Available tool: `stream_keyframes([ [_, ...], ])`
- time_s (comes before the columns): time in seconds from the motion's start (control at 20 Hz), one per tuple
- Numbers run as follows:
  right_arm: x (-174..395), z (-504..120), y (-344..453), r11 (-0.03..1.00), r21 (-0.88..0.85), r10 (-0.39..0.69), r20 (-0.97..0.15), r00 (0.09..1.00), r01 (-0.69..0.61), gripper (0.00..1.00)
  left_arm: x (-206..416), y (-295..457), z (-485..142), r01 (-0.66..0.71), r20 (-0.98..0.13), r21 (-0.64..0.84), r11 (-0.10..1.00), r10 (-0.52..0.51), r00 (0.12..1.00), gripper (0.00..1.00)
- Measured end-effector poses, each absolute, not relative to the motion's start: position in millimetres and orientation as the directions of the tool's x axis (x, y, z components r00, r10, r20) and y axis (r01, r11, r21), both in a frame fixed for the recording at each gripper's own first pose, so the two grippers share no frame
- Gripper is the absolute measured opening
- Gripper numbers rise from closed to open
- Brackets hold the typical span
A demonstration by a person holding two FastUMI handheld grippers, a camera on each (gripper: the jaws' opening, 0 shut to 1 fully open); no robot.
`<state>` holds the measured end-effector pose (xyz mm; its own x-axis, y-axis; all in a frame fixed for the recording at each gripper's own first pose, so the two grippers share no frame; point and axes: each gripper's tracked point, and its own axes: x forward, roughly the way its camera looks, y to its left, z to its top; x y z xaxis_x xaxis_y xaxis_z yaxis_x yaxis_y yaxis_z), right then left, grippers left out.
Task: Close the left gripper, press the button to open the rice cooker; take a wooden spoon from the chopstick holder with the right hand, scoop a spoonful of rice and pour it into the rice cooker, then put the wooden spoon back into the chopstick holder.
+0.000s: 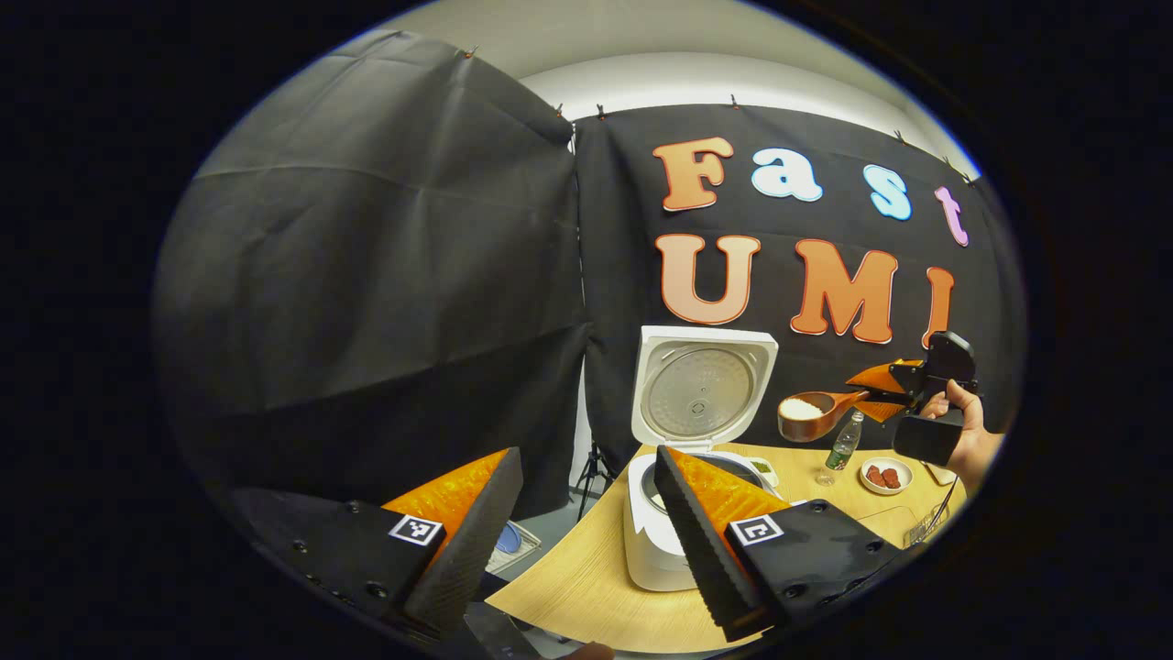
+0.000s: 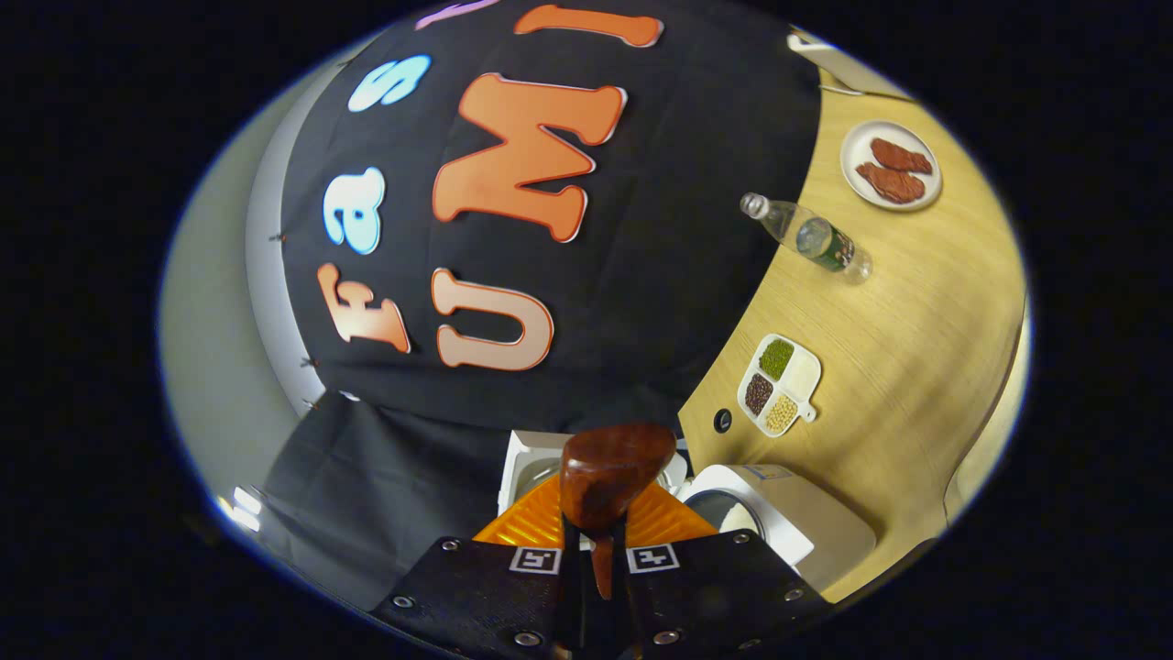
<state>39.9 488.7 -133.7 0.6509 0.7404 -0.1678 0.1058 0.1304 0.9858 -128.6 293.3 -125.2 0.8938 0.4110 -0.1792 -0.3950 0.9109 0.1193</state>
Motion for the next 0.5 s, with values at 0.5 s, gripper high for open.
stream_keyframes([
  [0.5,47,-95,546,0.45,0.861,0.699,-0.173,0.694,-0.238,0.12,-130,341,-148,-0.426,-0.251,0.109,0.898,0.439,0.863,0.98],
])
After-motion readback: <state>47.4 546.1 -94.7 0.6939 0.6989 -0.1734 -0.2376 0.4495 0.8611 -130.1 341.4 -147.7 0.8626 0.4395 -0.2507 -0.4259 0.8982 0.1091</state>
